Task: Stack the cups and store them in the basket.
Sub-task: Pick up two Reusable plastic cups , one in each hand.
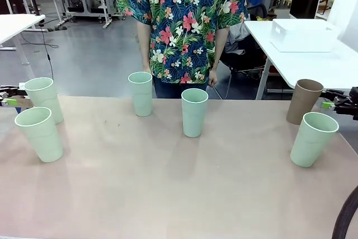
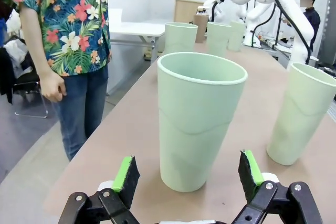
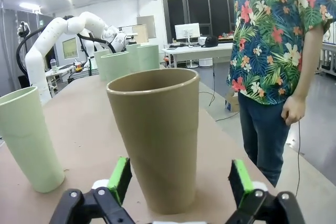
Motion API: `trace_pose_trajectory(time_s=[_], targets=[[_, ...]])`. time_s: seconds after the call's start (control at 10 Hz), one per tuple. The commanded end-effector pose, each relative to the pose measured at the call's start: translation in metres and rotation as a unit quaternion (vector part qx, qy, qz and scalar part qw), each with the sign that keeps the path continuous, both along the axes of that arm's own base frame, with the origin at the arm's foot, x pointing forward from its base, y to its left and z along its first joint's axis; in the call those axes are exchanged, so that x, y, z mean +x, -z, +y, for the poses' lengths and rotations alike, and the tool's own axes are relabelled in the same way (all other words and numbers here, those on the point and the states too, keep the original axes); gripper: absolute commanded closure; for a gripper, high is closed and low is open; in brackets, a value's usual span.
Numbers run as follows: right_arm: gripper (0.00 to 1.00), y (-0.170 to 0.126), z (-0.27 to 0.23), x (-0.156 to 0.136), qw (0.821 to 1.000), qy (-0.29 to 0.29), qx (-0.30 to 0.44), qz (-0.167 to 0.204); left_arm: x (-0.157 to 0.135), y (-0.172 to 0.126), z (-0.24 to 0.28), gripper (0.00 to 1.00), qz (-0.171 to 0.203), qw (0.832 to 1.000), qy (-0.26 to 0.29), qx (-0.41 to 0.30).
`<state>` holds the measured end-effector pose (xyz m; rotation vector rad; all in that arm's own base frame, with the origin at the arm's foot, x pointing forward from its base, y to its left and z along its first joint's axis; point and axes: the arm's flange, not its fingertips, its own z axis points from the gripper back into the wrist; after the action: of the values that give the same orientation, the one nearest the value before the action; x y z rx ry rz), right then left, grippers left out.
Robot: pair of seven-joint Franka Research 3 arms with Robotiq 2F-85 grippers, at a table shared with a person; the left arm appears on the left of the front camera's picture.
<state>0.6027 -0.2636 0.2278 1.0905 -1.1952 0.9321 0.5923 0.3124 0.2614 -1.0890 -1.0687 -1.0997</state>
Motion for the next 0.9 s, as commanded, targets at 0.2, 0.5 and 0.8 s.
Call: trace_pose_trajectory(time_s=[0.2,0.5,0.8], targets=[[0.00,-0.002,0.010,0.013,1.000,0.008,0.001,0.025,-0.006,0.006,-0.010,0.00,-0.030,0.999,0.000,-0.026],[0.00,-0.002,0.013,0.013,1.000,0.010,0.003,0.023,-0.010,0.013,-0.021,0.00,-0.041,0.998,0.002,-0.040],[0.00,0.000,0.014,0.012,1.000,0.014,0.001,0.026,-0.012,0.016,-0.028,0.00,-0.043,0.998,0.001,-0.048]])
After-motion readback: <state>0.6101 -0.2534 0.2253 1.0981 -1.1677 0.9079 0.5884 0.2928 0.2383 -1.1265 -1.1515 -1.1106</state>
